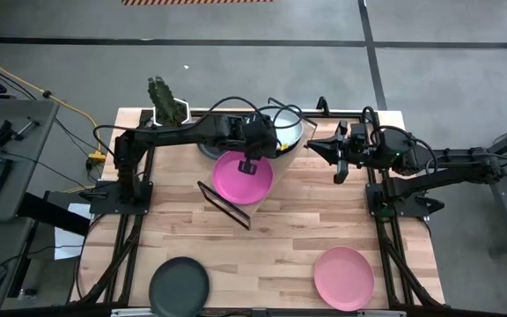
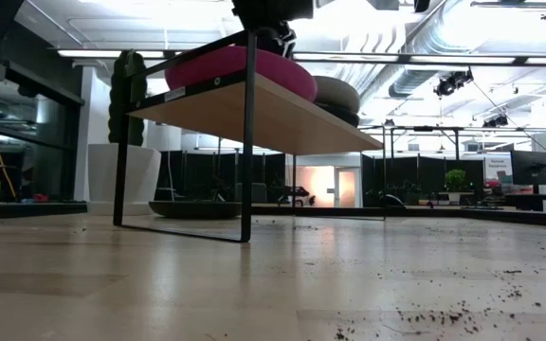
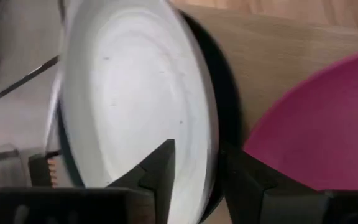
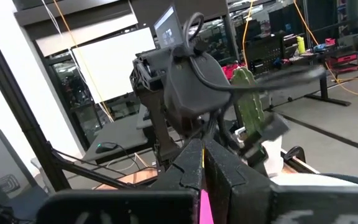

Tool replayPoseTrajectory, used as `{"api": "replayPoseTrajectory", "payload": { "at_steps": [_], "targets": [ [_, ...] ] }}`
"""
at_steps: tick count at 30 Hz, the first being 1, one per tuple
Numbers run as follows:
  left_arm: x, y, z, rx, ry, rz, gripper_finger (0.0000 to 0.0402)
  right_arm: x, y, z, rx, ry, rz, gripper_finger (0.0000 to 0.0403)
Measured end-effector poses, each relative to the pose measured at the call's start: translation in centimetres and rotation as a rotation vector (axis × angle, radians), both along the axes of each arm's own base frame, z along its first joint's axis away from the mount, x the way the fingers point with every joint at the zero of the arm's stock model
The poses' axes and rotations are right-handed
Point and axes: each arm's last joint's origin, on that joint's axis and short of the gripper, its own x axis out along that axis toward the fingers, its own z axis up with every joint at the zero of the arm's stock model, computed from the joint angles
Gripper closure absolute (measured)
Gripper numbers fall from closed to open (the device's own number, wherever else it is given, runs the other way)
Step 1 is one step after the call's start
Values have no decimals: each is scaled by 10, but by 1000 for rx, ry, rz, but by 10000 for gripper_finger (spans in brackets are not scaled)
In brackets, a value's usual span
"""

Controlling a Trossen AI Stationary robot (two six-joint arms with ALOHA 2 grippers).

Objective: Place and stack plates onto a shelf
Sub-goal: Stack the white plate on top of the dark green plate on the shelf, then stack the light pink plate on top of the pink plate on the shelf

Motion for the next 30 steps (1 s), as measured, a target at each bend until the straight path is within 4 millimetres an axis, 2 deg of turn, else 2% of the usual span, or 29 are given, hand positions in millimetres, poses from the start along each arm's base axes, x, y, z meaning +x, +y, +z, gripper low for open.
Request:
{"api": "replayPoseTrajectory", "payload": {
  "at_steps": [10, 23, 26, 30],
  "targets": [
    [-24, -4, 37, -59, -155, 102, 249, 0, -1, 0, -15, 2, -18, 403],
    [-56, -15, 79, -570, -389, 142, 247, 0, -1, 0, -17, 4, -20, 403],
    [-61, -18, 74, -613, -442, 143, 247, 0, 0, 0, -17, 4, -19, 403],
    [-74, -22, 55, -670, -568, 170, 247, 0, 0, -1, -15, 10, -19, 403]
  ]
}}
